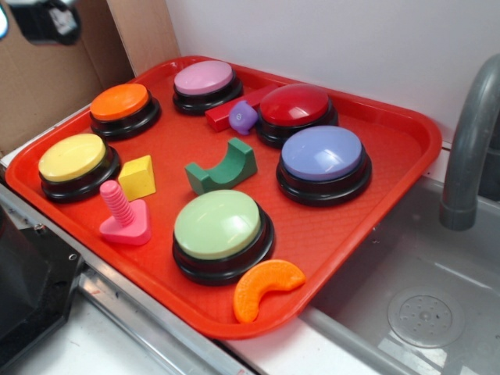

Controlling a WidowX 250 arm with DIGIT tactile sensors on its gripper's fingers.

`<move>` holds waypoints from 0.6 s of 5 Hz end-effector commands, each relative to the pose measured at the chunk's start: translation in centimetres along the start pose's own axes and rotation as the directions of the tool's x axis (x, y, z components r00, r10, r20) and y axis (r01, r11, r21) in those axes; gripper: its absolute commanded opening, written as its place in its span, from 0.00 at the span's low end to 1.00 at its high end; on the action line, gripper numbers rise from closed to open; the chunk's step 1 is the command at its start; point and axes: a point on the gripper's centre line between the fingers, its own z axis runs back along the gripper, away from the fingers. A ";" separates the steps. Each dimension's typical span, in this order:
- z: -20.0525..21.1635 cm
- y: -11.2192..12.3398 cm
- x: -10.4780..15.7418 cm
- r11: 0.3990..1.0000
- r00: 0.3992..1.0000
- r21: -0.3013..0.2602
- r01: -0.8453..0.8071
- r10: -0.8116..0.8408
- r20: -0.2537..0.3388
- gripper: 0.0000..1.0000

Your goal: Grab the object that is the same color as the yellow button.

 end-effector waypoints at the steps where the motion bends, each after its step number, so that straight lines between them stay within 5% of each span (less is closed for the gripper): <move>1: -6.0 0.5 2.2 0.871 0.870 0.029 -0.491 0.488 0.071 1.00; 3: -11.4 1.8 4.4 0.645 0.643 -0.008 -0.764 0.763 0.063 1.00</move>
